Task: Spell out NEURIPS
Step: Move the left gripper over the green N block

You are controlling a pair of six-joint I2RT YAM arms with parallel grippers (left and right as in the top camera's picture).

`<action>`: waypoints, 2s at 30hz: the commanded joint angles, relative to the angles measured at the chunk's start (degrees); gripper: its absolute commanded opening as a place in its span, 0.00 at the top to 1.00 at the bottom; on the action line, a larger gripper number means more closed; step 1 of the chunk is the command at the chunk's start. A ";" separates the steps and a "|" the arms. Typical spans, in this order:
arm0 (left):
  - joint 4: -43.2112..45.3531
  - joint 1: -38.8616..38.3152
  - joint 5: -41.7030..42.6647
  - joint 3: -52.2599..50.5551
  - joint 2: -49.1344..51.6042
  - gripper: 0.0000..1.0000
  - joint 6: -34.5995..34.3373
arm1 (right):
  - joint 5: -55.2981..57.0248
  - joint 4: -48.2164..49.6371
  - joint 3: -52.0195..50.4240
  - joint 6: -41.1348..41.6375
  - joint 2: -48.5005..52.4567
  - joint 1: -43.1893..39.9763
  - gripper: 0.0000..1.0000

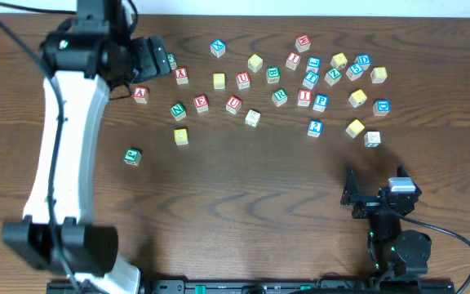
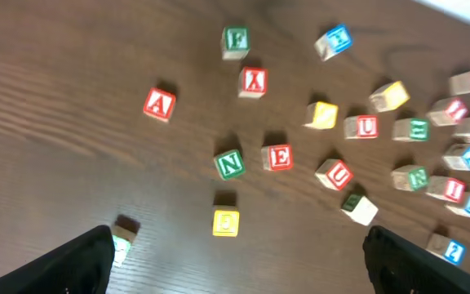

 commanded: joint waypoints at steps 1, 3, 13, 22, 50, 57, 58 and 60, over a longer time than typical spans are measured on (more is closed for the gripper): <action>-1.53 0.24 -0.94 2.84 4.20 0.04 -3.45 | -0.09 -0.28 -0.04 0.76 -0.31 -0.44 0.01; -2.05 0.24 -0.96 2.89 5.86 0.04 -3.85 | -0.09 -0.28 -0.04 0.76 -0.31 -0.44 0.01; -3.50 -0.02 -1.68 2.89 12.85 0.04 -4.44 | -0.09 -0.28 -0.04 0.76 -0.31 -0.44 0.01; -3.74 -3.67 -9.09 2.86 15.23 0.04 -7.54 | -0.09 -0.28 -0.04 0.76 -0.31 -0.44 0.01; -3.23 -6.05 -11.39 2.78 23.96 0.04 -10.43 | -0.09 -0.28 -0.04 0.76 -0.31 -0.44 0.01; -1.77 -6.05 -8.66 2.71 24.55 0.04 -9.94 | -0.09 -0.28 -0.04 0.76 -0.31 -0.44 0.01; -1.46 -6.05 -8.37 2.71 24.57 0.04 -10.01 | -0.09 -0.28 -0.04 0.76 -0.31 -0.44 0.01; -1.07 -6.05 -8.09 2.69 24.57 0.04 -10.03 | -0.07 -0.28 -0.04 0.76 -0.31 -0.44 0.01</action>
